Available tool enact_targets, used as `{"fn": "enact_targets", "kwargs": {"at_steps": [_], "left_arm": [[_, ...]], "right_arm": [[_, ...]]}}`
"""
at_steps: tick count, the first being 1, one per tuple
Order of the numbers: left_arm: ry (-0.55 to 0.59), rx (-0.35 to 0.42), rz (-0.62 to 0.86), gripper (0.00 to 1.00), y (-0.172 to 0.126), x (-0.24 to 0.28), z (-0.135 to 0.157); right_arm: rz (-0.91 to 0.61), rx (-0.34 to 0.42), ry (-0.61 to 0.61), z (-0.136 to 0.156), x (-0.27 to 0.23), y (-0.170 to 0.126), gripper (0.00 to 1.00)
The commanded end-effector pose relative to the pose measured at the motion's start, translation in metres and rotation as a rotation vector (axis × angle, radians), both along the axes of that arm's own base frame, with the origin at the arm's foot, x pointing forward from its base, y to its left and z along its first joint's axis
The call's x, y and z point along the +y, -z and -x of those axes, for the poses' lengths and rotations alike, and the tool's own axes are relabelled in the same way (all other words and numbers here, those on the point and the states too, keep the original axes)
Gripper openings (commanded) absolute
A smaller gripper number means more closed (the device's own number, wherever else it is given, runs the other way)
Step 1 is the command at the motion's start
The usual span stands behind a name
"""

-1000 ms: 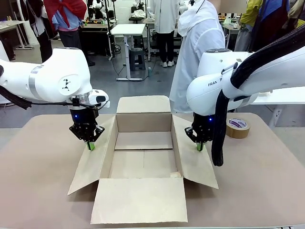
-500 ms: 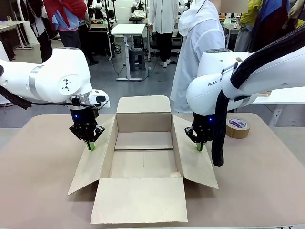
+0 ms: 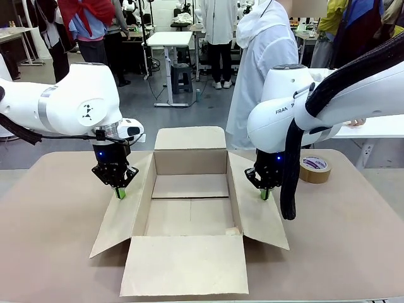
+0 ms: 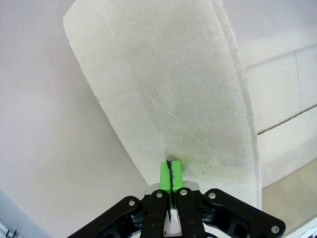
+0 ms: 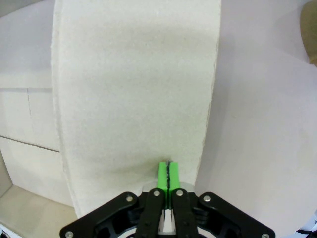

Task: Wrap the clocks to prevent damage.
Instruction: Once the human has placed the objects inside and stepped back, release both hands from the side flaps of the Package Box.

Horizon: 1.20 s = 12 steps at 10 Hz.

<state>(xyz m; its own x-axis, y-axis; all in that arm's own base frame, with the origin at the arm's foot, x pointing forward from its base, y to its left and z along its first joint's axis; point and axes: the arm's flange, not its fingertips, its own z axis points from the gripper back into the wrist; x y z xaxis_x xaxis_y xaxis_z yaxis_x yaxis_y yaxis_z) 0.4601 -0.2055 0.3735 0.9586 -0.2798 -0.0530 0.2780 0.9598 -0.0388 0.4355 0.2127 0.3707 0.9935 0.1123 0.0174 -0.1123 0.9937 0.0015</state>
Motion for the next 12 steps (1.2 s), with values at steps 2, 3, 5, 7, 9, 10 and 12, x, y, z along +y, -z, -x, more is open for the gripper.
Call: {"fn": "enact_targets", "kwargs": {"at_steps": [2,3,5,7,9,10,12], "left_arm": [[0.01,0.006,-0.004,0.0,0.0006,0.0004,0.0011],[0.01,0.006,-0.004,0.0,0.0006,0.0004,0.0011],[0.01,0.006,-0.004,0.0,0.0006,0.0004,0.0011],[0.01,0.006,-0.004,0.0,0.0006,0.0004,0.0011],[0.01,0.006,-0.004,0.0,0.0006,0.0004,0.0011],[0.01,0.006,-0.004,0.0,0.0006,0.0004,0.0011],[0.01,0.006,-0.004,0.0,0.0006,0.0004,0.0011]], "right_arm": [[0.008,0.001,-0.006,0.0007,0.0005,0.0004,0.01],[0.008,0.001,-0.006,0.0007,0.0005,0.0004,0.01],[0.008,0.001,-0.006,0.0007,0.0005,0.0004,0.01],[0.008,0.001,-0.006,0.0007,0.0005,0.0004,0.01],[0.008,0.001,-0.006,0.0007,0.0005,0.0004,0.01],[0.008,0.001,-0.006,0.0007,0.0005,0.0004,0.01],[0.008,0.001,-0.006,0.0007,0.0005,0.0004,0.01]]}}
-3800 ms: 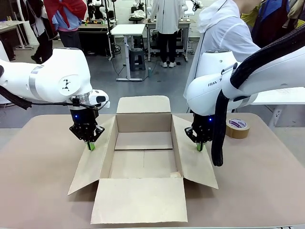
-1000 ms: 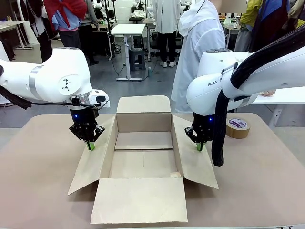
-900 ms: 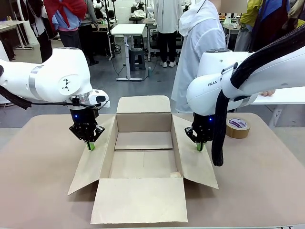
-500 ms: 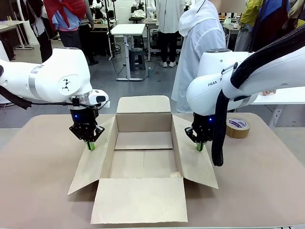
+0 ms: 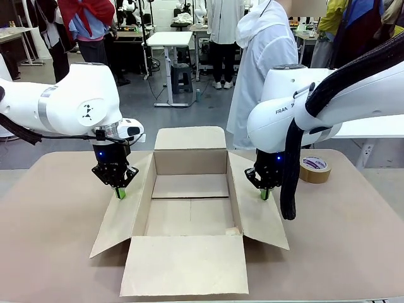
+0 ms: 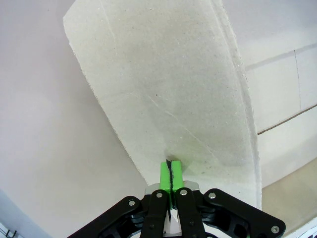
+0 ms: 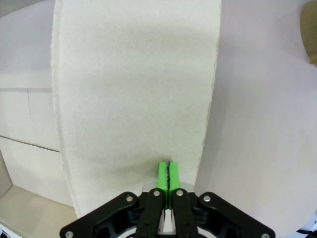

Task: Wrap the clocks to prevent damage.
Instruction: Once the human has placed the objects inside and stepped back, release both hands from the side flaps of the Package Box.

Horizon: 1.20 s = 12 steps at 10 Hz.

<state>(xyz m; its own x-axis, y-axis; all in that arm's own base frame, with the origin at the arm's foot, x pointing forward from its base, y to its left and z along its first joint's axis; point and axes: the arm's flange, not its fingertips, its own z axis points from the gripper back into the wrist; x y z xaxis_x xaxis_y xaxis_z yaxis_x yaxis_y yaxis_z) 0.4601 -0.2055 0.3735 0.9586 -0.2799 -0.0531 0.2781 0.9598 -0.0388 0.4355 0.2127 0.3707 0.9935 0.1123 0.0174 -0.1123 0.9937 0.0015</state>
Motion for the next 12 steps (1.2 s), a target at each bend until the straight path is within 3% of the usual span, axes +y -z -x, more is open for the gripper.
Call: {"fn": "enact_targets", "kwargs": {"at_steps": [1,12], "left_arm": [[0.01,0.006,-0.004,0.0,0.0006,0.0004,0.0011],[0.01,0.006,-0.004,0.0,0.0006,0.0004,0.0011]], "right_arm": [[0.008,0.001,-0.006,0.0007,0.0005,0.0004,0.01],[0.008,0.001,-0.006,0.0007,0.0005,0.0004,0.01]]}}
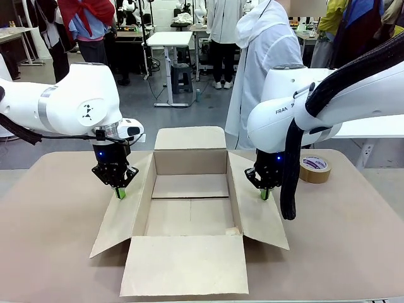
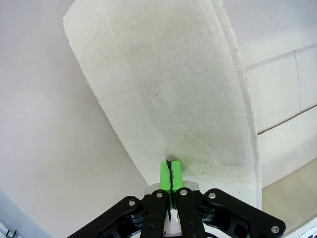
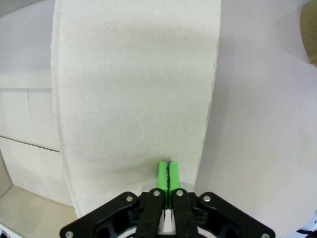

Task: Wrap the clocks to prevent damage.
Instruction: Once the human has placed the objects inside and stepped back, release both hands from the side flaps of the Package Box.

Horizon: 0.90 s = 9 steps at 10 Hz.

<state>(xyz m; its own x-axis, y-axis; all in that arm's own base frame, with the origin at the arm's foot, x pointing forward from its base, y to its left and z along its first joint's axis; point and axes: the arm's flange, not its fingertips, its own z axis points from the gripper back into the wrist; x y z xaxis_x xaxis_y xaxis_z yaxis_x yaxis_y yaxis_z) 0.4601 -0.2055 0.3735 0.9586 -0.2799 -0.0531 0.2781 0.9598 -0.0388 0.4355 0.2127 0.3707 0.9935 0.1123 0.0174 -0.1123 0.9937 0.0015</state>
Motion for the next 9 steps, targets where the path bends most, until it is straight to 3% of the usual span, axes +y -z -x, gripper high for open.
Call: {"fn": "enact_targets", "kwargs": {"at_steps": [1,9], "left_arm": [[0.01,0.006,-0.004,0.0,0.0006,0.0004,0.0011],[0.01,0.006,-0.004,0.0,0.0006,0.0004,0.0011]], "right_arm": [[0.008,0.001,-0.006,0.0007,0.0005,0.0004,0.01],[0.008,0.001,-0.006,0.0007,0.0005,0.0004,0.01]]}}
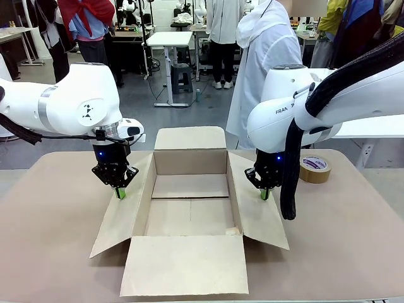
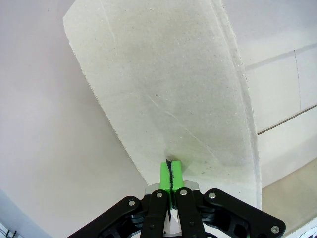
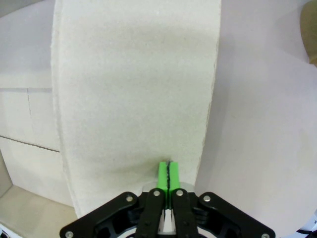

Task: Wrap the clocks to prevent damage.
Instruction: Once the human has placed the objects inside and stepped back, release both hands from the side flaps of the Package Box.

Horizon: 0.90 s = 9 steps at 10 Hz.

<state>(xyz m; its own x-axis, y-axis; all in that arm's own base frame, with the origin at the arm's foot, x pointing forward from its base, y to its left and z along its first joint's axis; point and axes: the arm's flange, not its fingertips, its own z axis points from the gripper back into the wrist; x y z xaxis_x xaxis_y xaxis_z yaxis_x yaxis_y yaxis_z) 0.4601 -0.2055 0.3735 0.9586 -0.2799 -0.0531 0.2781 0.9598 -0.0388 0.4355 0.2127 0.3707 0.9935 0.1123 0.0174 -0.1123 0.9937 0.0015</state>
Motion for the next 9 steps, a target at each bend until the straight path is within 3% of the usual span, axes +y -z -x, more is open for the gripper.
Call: {"fn": "enact_targets", "kwargs": {"at_steps": [1,9], "left_arm": [[0.01,0.006,-0.004,0.0,0.0006,0.0004,0.0011],[0.01,0.006,-0.004,0.0,0.0006,0.0004,0.0011]], "right_arm": [[0.008,0.001,-0.006,0.0007,0.0005,0.0004,0.01],[0.008,0.001,-0.006,0.0007,0.0005,0.0004,0.01]]}}
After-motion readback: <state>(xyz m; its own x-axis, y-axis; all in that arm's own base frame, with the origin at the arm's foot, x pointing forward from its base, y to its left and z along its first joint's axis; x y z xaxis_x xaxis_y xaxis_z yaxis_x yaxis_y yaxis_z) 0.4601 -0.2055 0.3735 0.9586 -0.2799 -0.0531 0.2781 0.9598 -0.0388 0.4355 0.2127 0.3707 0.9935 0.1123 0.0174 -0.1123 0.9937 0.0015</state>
